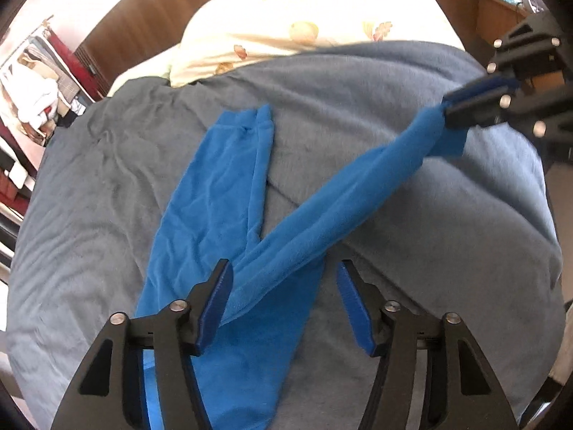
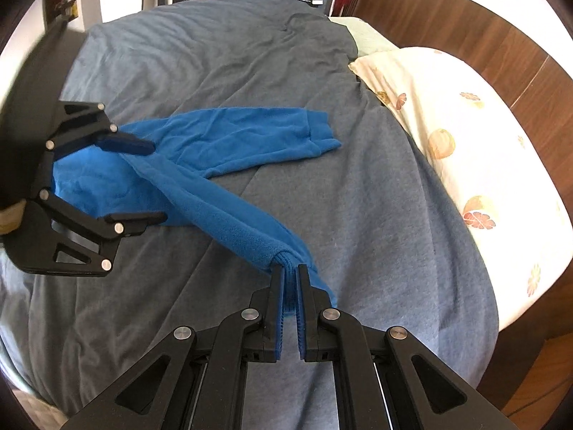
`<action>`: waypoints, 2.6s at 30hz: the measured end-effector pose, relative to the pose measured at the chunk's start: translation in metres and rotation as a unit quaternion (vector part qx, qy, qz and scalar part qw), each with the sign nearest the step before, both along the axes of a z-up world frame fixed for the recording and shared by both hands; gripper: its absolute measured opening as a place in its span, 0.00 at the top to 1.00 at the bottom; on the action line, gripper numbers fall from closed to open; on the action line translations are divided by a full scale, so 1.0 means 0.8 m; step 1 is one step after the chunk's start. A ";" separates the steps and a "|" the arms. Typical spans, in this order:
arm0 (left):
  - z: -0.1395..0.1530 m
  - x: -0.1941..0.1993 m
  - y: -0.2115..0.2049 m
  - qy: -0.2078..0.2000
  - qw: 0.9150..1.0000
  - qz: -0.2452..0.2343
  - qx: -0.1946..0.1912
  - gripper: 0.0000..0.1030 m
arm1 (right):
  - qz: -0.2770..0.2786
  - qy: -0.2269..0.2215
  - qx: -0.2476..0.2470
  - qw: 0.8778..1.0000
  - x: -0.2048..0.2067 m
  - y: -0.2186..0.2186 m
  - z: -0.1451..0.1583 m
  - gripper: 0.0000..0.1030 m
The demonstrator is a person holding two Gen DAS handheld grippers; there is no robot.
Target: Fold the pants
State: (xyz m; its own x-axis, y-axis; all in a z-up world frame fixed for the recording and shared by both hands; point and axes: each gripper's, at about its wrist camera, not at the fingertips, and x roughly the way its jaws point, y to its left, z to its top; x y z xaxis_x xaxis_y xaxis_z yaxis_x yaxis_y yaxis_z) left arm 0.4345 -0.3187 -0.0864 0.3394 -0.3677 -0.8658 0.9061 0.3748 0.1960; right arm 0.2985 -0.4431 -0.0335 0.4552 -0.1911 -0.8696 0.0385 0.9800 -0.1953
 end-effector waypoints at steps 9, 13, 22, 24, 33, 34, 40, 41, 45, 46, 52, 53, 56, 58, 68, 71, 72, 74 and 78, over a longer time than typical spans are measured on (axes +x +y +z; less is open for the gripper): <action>-0.010 0.026 0.001 0.026 1.000 0.005 0.010 0.88 | -0.009 -0.002 -0.001 1.000 0.010 -0.009 0.001 0.94; 0.000 0.036 0.004 0.034 0.999 0.025 -0.003 0.92 | -0.014 -0.007 0.004 1.000 0.016 -0.011 0.006 0.94; 0.035 0.092 0.003 0.018 0.996 0.079 -0.041 0.92 | -0.016 -0.057 0.024 0.998 0.079 -0.032 0.042 0.94; 0.036 0.102 -0.001 0.004 0.995 0.085 -0.043 0.93 | -0.013 -0.061 0.029 0.998 0.102 -0.042 0.045 0.95; 0.008 0.170 -0.019 0.018 0.991 0.124 -0.040 0.93 | 0.012 -0.013 0.048 0.999 0.203 -0.078 0.013 0.95; 0.001 0.181 -0.022 0.028 0.991 0.126 -0.035 0.93 | 0.013 -0.006 0.050 0.999 0.213 -0.082 0.008 0.95; -0.029 0.210 -0.034 0.048 0.990 0.132 -0.011 0.93 | 0.019 0.039 0.071 0.996 0.282 -0.111 -0.034 0.94; -0.033 0.214 -0.036 0.052 0.990 0.133 -0.008 0.93 | 0.022 0.042 0.072 0.996 0.289 -0.113 -0.037 0.94; -0.048 0.229 -0.038 0.059 0.988 0.144 0.005 0.93 | 0.027 0.053 0.077 0.995 0.323 -0.118 -0.060 0.94; -0.053 0.234 -0.038 0.063 0.987 0.147 0.008 0.93 | 0.027 0.049 0.082 0.995 0.328 -0.120 -0.064 0.94; -0.070 0.244 -0.041 0.074 0.985 0.155 0.023 0.92 | -0.014 -0.002 0.043 0.999 0.326 -0.132 -0.054 0.77; -0.071 0.245 -0.044 0.074 0.985 0.155 0.027 0.90 | -0.028 -0.015 0.042 0.999 0.318 -0.136 -0.050 0.76; -0.062 0.250 -0.048 0.064 0.984 0.164 0.026 0.71 | -0.099 -0.045 0.076 0.991 0.281 -0.152 -0.041 0.71; -0.046 0.250 -0.050 0.051 0.985 0.164 0.011 0.61 | -0.134 -0.056 0.105 0.984 0.258 -0.158 -0.041 0.71; -0.006 0.269 -0.143 0.055 0.998 0.009 -0.022 0.57 | -0.233 -0.103 0.221 0.941 0.187 -0.160 -0.085 0.71; -0.021 0.288 -0.173 0.066 0.998 -0.011 -0.006 0.68 | -0.252 -0.105 0.255 0.928 0.191 -0.164 -0.105 0.73; -0.023 0.288 -0.177 0.071 0.997 -0.012 -0.006 0.69 | -0.261 -0.106 0.263 0.923 0.192 -0.166 -0.111 0.74; -0.027 0.300 -0.186 0.074 0.997 -0.013 -0.005 0.70 | -0.274 -0.107 0.268 0.917 0.196 -0.171 -0.119 0.79; -0.043 0.319 -0.200 0.063 0.998 -0.011 0.013 0.72 | -0.292 -0.100 0.281 0.909 0.207 -0.181 -0.139 0.85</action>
